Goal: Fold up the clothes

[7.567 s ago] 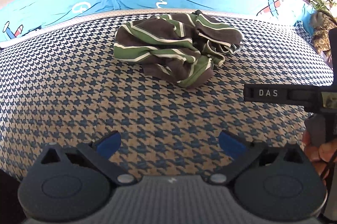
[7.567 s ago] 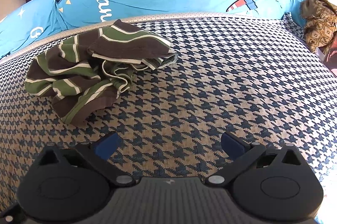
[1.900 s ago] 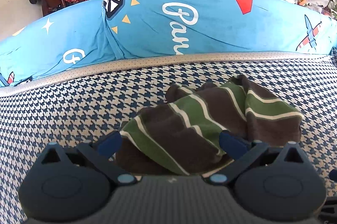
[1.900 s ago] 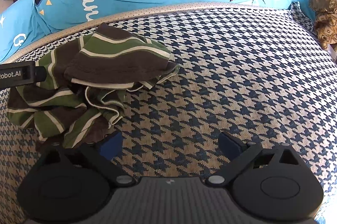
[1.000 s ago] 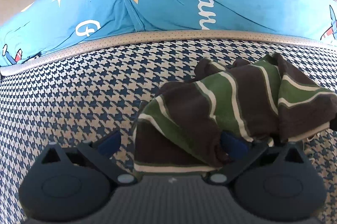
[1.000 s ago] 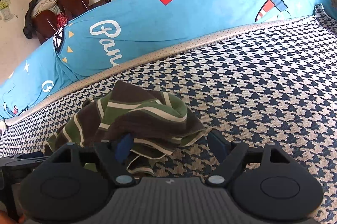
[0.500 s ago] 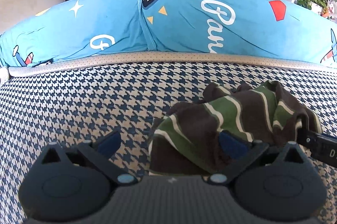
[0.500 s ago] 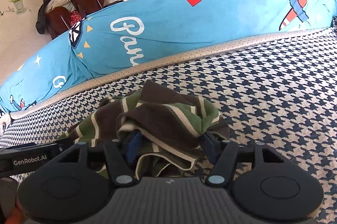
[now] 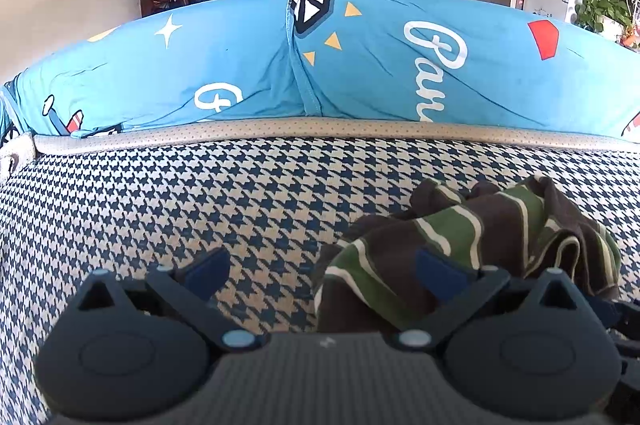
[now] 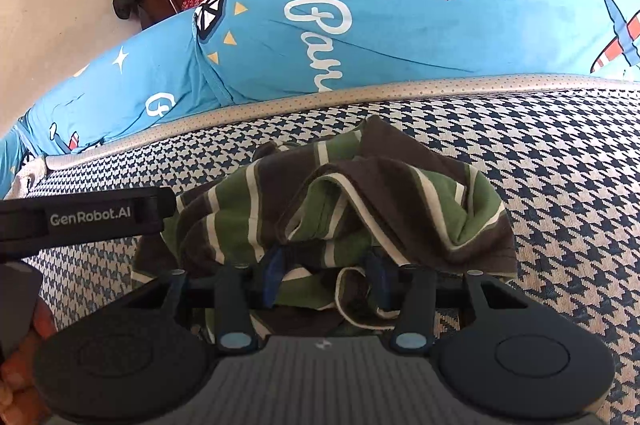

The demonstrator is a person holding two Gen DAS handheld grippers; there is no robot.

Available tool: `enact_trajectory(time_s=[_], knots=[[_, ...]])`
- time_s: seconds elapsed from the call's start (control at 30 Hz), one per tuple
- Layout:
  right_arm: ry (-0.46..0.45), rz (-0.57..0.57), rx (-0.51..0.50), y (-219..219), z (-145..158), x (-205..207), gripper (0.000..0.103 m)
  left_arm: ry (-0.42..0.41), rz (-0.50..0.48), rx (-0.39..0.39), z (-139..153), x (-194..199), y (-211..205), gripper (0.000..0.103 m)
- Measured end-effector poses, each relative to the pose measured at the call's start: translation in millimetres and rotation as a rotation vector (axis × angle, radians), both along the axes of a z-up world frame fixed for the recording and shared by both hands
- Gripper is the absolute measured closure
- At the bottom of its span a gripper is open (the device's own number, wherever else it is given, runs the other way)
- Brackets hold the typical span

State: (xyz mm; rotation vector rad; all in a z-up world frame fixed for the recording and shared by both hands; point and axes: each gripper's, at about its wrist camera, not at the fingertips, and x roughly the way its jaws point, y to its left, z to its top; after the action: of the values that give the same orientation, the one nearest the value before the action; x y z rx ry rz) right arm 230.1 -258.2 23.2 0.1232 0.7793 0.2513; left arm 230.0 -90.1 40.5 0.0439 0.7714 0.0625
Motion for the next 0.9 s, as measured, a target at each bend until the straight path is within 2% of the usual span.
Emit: enact_trajectory(time_s=[0.27,0.33,0.4,0.43,0.9], knots=[[0.053,-0.009,-0.061,-0.7,0.7,-12.3,0.055,0.017,-0.024,0.002,-4.4,-0.1,-7.1,0.000],[0.069,-0.020,-0.075,-3.1,1.8,-17.0,0.051,0.033,-0.034,-0.006,-6.7,0.2,-9.2,0.000],[0.085,-0.031,-0.089,-5.4,2.9,-21.7,0.041,0.049,-0.043,-0.016,-9.4,0.3,-11.0,0.000],[0.092,-0.037,-0.096,-6.6,3.4,-24.1,0.040,0.055,-0.047,-0.018,-10.5,-0.1,-12.0,0.000],[0.139,-0.144,-0.198,-36.9,7.4,-40.8,0.036,0.081,-0.075,0.012,-19.4,-2.5,-21.9,0.000]])
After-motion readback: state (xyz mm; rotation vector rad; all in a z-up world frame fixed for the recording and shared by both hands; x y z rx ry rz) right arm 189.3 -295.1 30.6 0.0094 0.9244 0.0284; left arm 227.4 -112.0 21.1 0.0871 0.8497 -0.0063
